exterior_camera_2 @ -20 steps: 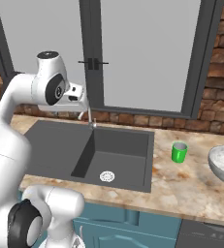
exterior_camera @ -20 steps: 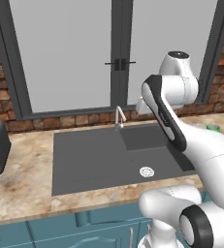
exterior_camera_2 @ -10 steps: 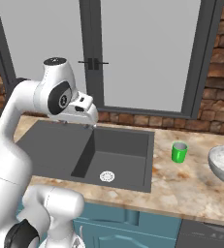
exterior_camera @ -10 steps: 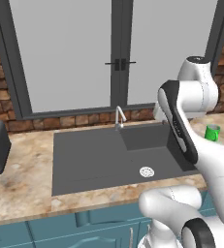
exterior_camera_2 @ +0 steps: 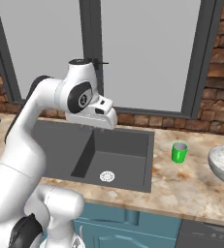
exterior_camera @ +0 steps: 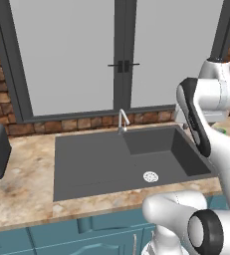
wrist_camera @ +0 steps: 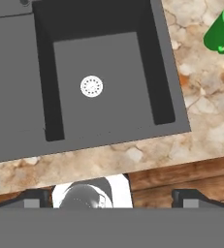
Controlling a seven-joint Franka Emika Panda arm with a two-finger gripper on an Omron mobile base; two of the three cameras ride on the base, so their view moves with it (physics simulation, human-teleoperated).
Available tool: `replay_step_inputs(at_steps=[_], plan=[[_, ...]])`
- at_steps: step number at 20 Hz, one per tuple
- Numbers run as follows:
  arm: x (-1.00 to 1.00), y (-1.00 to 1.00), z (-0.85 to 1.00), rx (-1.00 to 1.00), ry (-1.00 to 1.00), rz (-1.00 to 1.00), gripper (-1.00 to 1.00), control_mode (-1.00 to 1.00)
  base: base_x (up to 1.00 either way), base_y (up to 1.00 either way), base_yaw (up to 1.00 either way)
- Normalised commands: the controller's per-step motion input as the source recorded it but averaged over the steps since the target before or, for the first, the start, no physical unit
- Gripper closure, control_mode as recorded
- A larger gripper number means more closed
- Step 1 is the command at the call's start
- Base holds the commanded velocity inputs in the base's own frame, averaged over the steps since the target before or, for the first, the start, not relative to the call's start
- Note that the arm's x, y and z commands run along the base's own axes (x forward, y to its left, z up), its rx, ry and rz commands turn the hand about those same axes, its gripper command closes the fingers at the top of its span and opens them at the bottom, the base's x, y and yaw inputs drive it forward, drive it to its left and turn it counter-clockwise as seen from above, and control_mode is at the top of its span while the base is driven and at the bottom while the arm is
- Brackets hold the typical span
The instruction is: Pick the mug and place it in the sink. Pick the bowl and place it in the open cabinet and then close the cabinet.
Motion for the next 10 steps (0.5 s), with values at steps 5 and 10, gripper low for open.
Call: replay_step_inputs(at_steps=[5,10], plan=[[0.00,-0.57,-0.13,0.02,0.01,0.00,-1.00,-1.00,0.00,0.00,0.00],[0.00,-0.65,-0.20,0.03,0.13,-0.02,-1.00,-1.00,0.00,0.00,0.00]])
